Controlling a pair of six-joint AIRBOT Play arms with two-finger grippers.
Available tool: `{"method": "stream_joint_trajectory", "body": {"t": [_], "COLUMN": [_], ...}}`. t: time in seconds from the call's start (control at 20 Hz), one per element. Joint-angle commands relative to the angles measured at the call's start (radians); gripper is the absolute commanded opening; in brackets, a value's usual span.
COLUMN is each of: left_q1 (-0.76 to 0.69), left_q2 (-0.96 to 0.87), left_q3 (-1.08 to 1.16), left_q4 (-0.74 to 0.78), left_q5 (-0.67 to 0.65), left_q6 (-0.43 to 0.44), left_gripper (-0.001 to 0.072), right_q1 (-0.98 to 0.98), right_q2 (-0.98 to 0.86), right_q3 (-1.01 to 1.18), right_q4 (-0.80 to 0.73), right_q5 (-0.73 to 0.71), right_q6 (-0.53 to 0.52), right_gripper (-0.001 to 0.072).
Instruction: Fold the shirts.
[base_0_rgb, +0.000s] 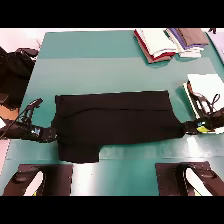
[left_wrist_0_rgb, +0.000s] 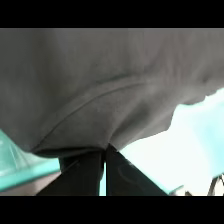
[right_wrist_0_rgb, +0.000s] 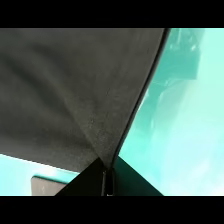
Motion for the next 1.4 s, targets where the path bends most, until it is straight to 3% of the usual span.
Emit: {"method": "stream_joint_trajectory", "body": {"t": [0.0, 0.45, 0.7, 0.75, 0.8, 0.85, 1.1, 1.15, 1.2, 1.35], "left_q1": [0.001, 0.001, 0.001, 0.001, 0.001, 0.001, 0.001, 0.001, 0.001, 0.001], "left_q2": [-0.068, -0.592, -0.699, -0.699, -0.699, -0.699, -0.698, -0.698, -0.698, -0.698], "left_q3": [0.05, 0.396, 0.451, 0.457, 0.465, 0.48, 0.578, 0.579, 0.579, 0.579], "left_q4": [0.0, 0.023, -0.006, -0.007, -0.01, -0.011, -0.011, -0.017, -0.024, -0.079], "left_q5": [0.121, 0.433, 0.518, 0.534, 0.542, 0.538, 0.409, 0.395, 0.388, 0.389], "left_q6": [0.056, 0.079, 0.078, 0.078, 0.074, 0.061, 0.06, 0.06, 0.067, 0.07], "left_gripper": [0.0023, 0.0024, 0.0026, 0.008, 0.039, 0.0614, 0.058, 0.0281, 0.0018, 0.0034], "right_q1": [0.003, 0.033, 0.034, 0.034, 0.03, 0.019, -0.096, -0.126, -0.156, -0.238], "right_q2": [-0.106, -0.603, -0.765, -0.782, -0.792, -0.797, -0.796, -0.796, -0.796, -0.797], "right_q3": [0.125, 0.539, 0.679, 0.69, 0.699, 0.702, 0.695, 0.683, 0.661, 0.525], "right_q4": [-0.014, 0.056, 0.186, 0.21, 0.224, 0.249, 0.291, 0.293, 0.3, 0.372], "right_q5": [-0.067, -0.103, -0.114, -0.136, -0.159, -0.18, -0.075, -0.057, -0.045, -0.082], "right_q6": [0.003, 0.003, 0.003, 0.003, 0.003, 0.003, -0.072, -0.077, -0.078, -0.113], "right_gripper": [0.0023, 0.0024, 0.0028, 0.0138, 0.0343, 0.0452, 0.0461, 0.0464, 0.0524, 0.0541]}}
